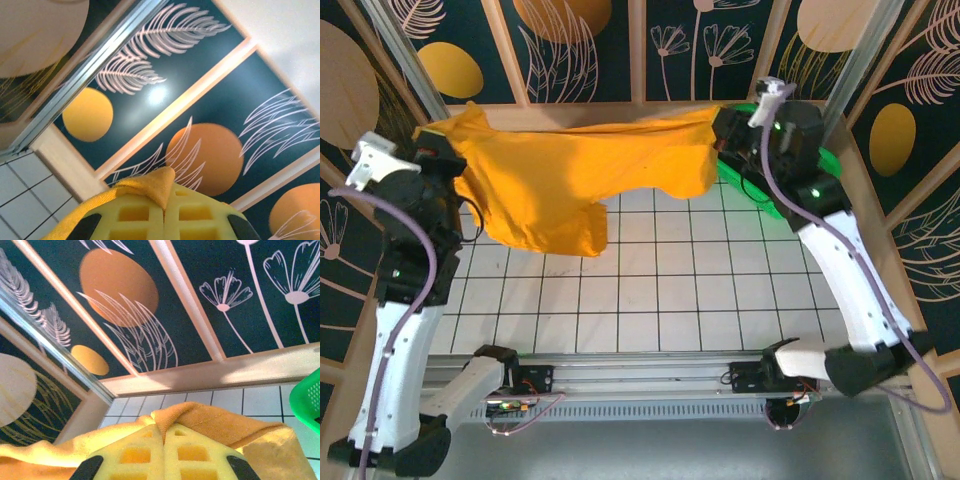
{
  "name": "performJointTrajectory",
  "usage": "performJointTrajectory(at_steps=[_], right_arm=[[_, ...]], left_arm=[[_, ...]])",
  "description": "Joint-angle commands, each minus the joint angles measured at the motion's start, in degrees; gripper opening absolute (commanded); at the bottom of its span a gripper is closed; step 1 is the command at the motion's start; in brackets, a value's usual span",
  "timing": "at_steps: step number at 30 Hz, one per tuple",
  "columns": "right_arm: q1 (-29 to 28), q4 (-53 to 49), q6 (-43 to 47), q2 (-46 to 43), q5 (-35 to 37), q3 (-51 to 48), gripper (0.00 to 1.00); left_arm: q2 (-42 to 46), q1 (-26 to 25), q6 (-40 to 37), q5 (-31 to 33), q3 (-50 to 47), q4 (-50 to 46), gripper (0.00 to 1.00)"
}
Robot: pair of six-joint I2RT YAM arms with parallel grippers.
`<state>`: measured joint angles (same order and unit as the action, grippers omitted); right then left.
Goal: Fold and stack the t-shirts
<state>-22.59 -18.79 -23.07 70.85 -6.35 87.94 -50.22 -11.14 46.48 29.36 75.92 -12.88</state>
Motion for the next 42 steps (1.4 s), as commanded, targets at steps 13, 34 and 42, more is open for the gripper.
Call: performJointTrajectory(at_steps=[13,34,42], right_arm=[[0.9,0.2,-6.1,4.6,-1.6,-0.1,0.0],[1.9,-6.0,-8.9,25.0,0.9,-10.4,0.54],[-7.6,-11.2,-10.5,13.7,8.9,-32.9,0.54]], left_arm=[[-21.6,0.4,-7.8,7.7,18.2,1.9,0.0],[-53.4,8.1,-4.6,-22.1,21.6,-5.7,0.58],[-32.7,6.9,2.3,-17.6,-8.9,-12.8,0.56]])
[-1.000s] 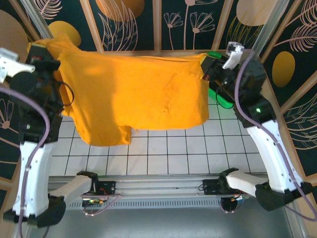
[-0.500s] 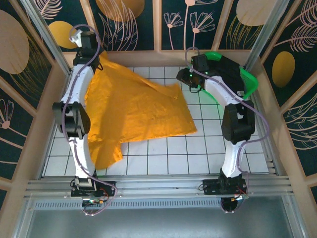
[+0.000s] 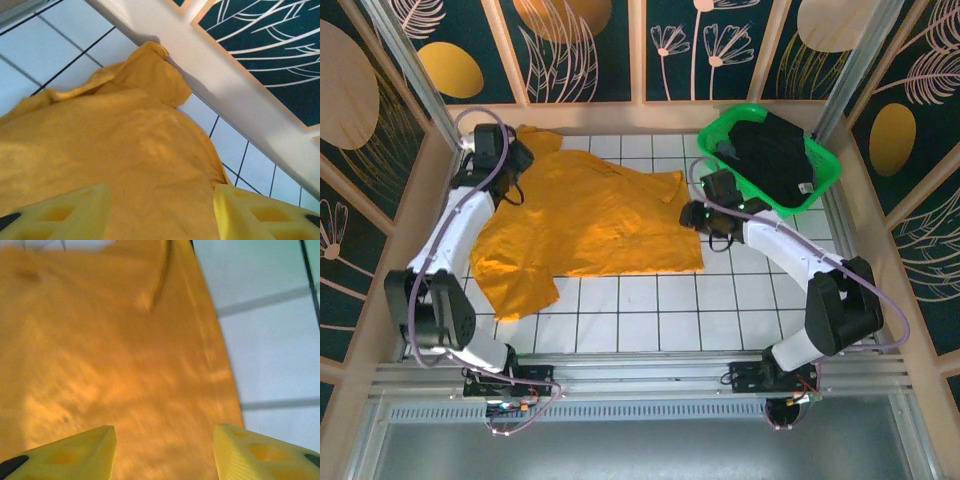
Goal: Fold and stack the t-shirts
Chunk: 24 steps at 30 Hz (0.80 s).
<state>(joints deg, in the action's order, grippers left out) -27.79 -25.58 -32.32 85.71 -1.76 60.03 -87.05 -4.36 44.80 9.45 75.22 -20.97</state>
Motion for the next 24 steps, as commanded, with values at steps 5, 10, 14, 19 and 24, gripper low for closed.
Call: performJointTrajectory(at_steps=[5,10,14,19,24], right_arm=[[-3.2,-3.7,-0.7,0.2,4.8,-9.4,0.54],[-3.2,-0.7,1.9,6.1,3.2,-7.8,0.54],[-3.2,-0.1,1.6,9.1,3.0,-6.0,0.52],[-3.2,-1.5,0.5,10.1,3.1,-5.9,0.47],[-3.2,-3.9,0.9,6.9,4.3,-5.7,0.46]], left_arm=[[11.1,0.1,5.3,5.8,-16.0,-9.4,0.56],[13.2,0.1,6.7,8.7,-19.2,-12.3,0.56],[13.8,0.2,6.2,10.7,-21.4,-14.2,0.56],[14.5,0.3,6.0,11.1,-23.2,-14.2,0.57],[14.2,1.0,5.4,12.4,-23.9,-14.2,0.58]])
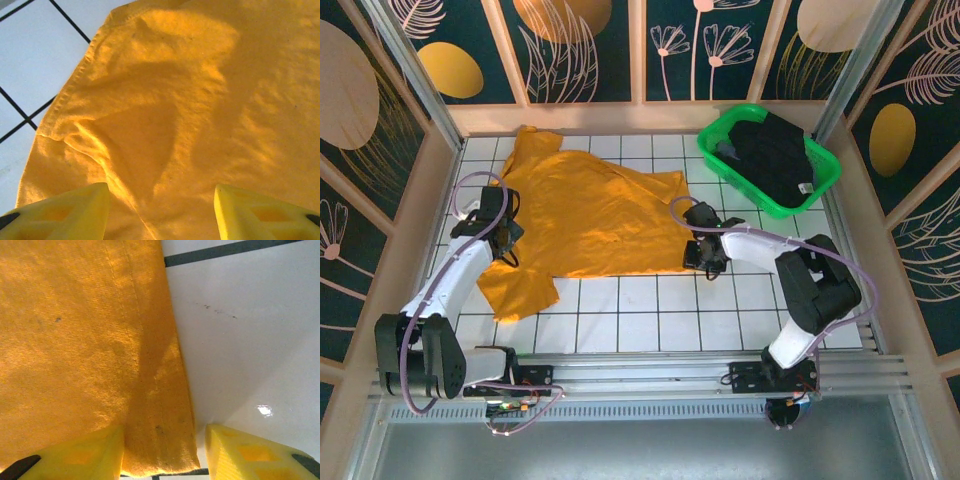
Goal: Fold and stack the t-shirts
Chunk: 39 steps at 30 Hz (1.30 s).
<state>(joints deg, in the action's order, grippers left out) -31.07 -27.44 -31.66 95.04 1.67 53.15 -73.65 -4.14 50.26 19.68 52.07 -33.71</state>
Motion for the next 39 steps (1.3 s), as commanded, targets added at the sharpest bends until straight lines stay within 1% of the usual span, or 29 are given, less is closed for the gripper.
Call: performJointTrajectory(at_steps=[1,5,8,11,14,16,18,21,26,30,33,39], right_arm=[[0.0,-2.0,0.4,-2.5,0.6,0.9,0.46],[0.0,-0.8,0.6,-1.3,-0.1,-0.1,0.45],[0.0,-1.2,0.0,-0.1,0.8,0.8,0.43],[0.0,-1.3,-0.1,-2.5,2.9,2.8,0.42],[0.0,0.3,1.9,-4.2,4.4,6.3,0.42],[0.0,1.7,3.9,-2.3,4.7,9.9,0.43],[0.0,2.6,5.8,1.8,5.0,14.0,0.43],[0.1,3.5,9.4,9.2,6.8,22.5,0.43],[0.4,5.7,15.8,20.5,8.4,34.3,0.43],[0.2,3.9,20.7,28.4,10.6,42.9,0.47],[0.2,3.4,22.3,31.3,11.9,45.8,0.49],[0.0,3.6,24.6,33.8,11.8,47.3,0.51]], left_arm=[[0.8,1.4,-0.2,1.8,-0.8,-1.1,0.57],[-0.5,2.8,-0.6,-0.1,-0.8,0.1,0.57],[-2.1,4.3,-1.0,-1.0,-0.8,0.5,0.57],[-3.4,4.8,-1.2,-3.8,0.1,2.4,0.57],[-6.2,4.8,-0.3,-10.8,1.3,5.0,0.56],[-8.1,4.2,1.5,-17.6,0.5,9.5,0.54],[-10.0,1.6,3.3,-19.7,1.0,11.8,0.51],[-14.0,-4.7,4.3,-20.5,5.3,12.7,0.5],[-19.5,-13.2,8.0,-24.1,7.8,17.9,0.45],[-24.1,-18.8,8.7,-26.5,11.9,19.4,0.43],[-27.8,-21.9,9.0,-27.7,14.3,19.5,0.41],[-31.3,-26.1,10.2,-29.7,15.3,20.6,0.39]])
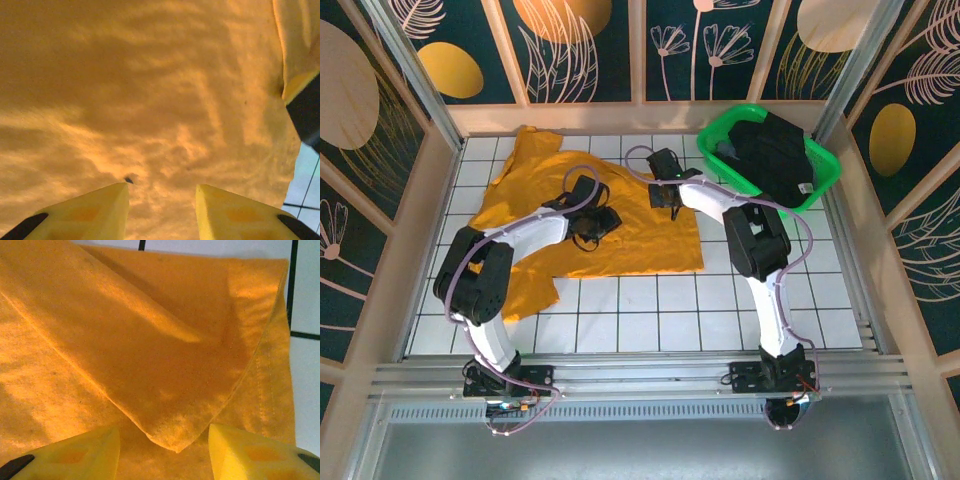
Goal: Fold and stack the t-shirts
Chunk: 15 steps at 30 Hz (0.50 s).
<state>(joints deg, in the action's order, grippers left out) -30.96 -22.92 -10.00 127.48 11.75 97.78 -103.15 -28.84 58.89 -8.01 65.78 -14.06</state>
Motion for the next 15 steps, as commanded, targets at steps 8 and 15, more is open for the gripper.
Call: performJointTrajectory(at_steps=[8,15], right_arm=[[-0.1,-1.7,3.1,3.0,1.8,2.8,0.53],[-0.1,-1.8,1.8,4.0,2.8,2.2,0.51]], left_arm=[[-4.4,-3.9,1.5,-3.4,1.0,1.0,0.37],[-4.4,-4.0,1.2,-3.2,-1.4,0.2,0.36]])
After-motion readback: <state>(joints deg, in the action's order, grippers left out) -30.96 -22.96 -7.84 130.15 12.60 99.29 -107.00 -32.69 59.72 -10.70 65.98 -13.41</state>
